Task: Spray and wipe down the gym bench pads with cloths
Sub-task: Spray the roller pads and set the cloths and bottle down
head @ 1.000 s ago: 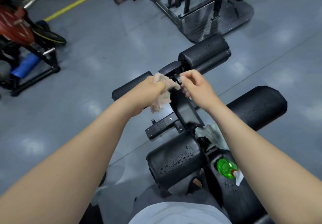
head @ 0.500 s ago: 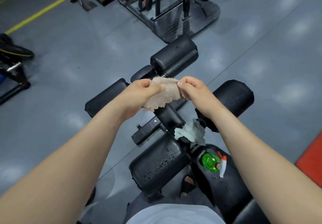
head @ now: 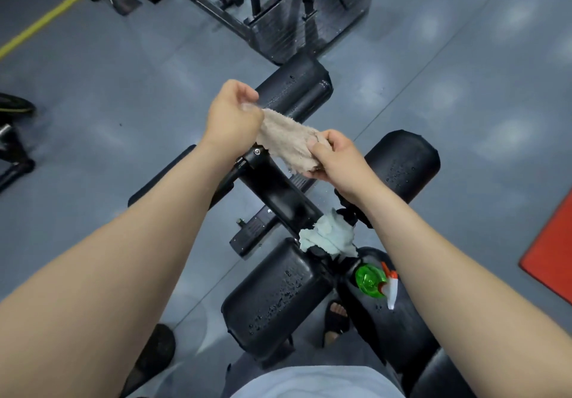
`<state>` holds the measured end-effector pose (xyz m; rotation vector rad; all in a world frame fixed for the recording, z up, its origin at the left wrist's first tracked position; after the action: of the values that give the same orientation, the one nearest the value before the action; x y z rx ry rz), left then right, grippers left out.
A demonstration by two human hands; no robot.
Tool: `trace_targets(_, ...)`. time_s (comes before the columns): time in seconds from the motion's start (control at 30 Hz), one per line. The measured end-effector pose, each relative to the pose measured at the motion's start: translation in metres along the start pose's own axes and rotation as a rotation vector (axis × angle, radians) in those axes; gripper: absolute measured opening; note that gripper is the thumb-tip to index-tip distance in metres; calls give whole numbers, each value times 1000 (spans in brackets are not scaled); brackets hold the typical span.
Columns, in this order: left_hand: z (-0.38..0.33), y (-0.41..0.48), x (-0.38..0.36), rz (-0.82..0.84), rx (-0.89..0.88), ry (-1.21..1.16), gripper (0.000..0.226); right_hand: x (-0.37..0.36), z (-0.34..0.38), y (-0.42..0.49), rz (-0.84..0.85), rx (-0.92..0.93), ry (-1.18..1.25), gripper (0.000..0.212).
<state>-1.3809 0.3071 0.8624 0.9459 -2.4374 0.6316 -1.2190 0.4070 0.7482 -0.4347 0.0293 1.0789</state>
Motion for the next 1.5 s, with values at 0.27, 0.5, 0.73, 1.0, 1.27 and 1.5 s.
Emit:
trace_targets(0.27, 9, 44, -24, 56, 21, 719, 29, 21, -12, 35, -204, -126, -205, 19)
trace_targets(0.5, 21, 59, -90, 413, 24, 1048, 57, 26, -29, 56, -153, -170, -429, 23)
trace_targets(0.73, 19, 78, -99, 381, 66, 996, 40, 53, -28, 72, -208, -151, -457, 34)
trace_targets(1.0, 11, 91, -109, 431, 59, 970, 26, 67, -17, 89, -201, -158, -516, 36)
trace_targets(1.27, 1, 99, -118, 496, 28, 851, 36, 73, -14, 100, -243, -123, -458, 34)
trace_targets(1.5, -12, 109, -130, 512, 28, 784, 44, 91, -8, 105, -303, -105, -402, 35)
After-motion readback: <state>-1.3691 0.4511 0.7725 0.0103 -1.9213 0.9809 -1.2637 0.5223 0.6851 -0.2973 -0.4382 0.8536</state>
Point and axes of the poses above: each hand's wrist, its own y-axis towards the middle knuckle, its own x-axis out of the back of the hand, z = x × y, the point moved 10 cm from there along y, towards the middle knuckle, and after that the axes turned 12 degrees about z, right-handed, at the moved point
